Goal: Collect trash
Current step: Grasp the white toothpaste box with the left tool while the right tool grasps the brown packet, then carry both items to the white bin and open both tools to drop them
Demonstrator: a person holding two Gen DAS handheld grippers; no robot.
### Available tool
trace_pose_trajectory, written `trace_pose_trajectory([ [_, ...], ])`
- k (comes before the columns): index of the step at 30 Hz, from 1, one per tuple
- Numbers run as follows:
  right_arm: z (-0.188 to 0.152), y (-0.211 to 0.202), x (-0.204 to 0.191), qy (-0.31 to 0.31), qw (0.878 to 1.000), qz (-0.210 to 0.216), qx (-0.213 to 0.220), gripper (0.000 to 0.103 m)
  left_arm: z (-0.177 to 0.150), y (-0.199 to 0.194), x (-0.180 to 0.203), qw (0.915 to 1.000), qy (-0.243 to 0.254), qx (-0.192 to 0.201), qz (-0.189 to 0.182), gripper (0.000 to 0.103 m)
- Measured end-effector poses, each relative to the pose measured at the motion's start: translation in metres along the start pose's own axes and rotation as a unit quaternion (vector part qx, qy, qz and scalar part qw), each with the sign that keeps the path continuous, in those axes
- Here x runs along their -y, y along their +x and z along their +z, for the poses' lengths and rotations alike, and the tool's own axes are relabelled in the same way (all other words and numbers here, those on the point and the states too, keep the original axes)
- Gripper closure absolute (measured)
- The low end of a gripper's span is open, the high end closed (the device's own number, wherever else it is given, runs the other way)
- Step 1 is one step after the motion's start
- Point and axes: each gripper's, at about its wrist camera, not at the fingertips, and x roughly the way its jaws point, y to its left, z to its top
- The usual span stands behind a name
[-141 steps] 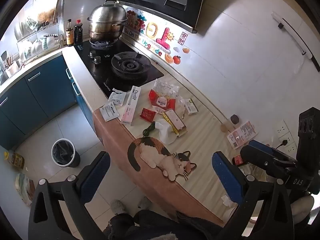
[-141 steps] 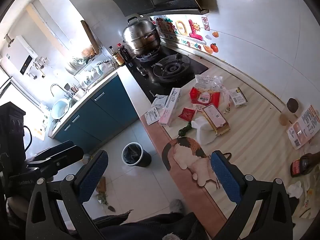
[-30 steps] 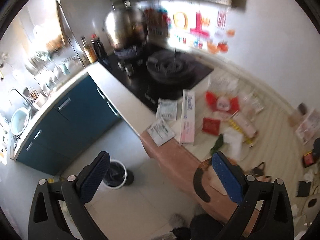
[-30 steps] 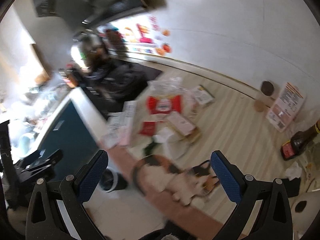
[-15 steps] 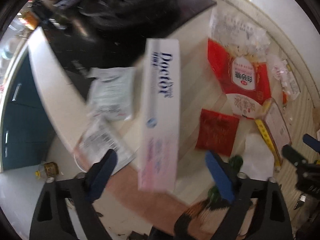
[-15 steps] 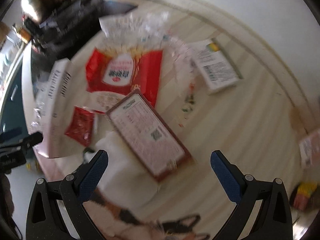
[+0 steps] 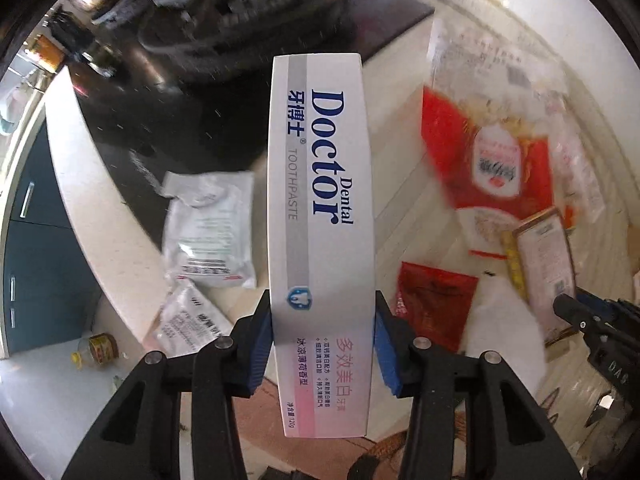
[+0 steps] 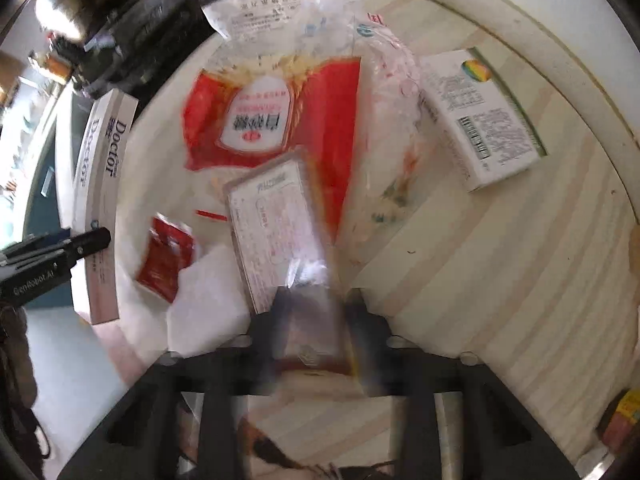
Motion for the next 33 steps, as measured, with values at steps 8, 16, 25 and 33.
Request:
trace_pose_trajectory([
  [8, 0.005, -0.004, 0.005, 0.036, 0.999, 0.013, 0.011, 0.018, -0.023, -0.058, -0.008, 0.9972, 0.008, 0.067, 0.031, 0.062],
  [16, 0.024, 0.028, -0.024, 0.031, 0.999, -0.027, -0.008, 0.034, -0.013, -0.023, -0.014, 0.9968, 0.004, 0.054, 0.059, 0.062],
  [25, 0.015, -0.019, -0.008, 0.098, 0.993, 0.027, 0.054, 0.036, -0.020, -0.037, -0.021, 0.9971, -0.014, 0.065, 0.038, 0.062],
  [33, 0.002, -0.096, -0.054, 0.077, 0.989, 0.060, 0.115, 0.037, -0.048, -0.093, -0.078, 0.9908, -0.062, 0.120, 0.013, 0.062],
])
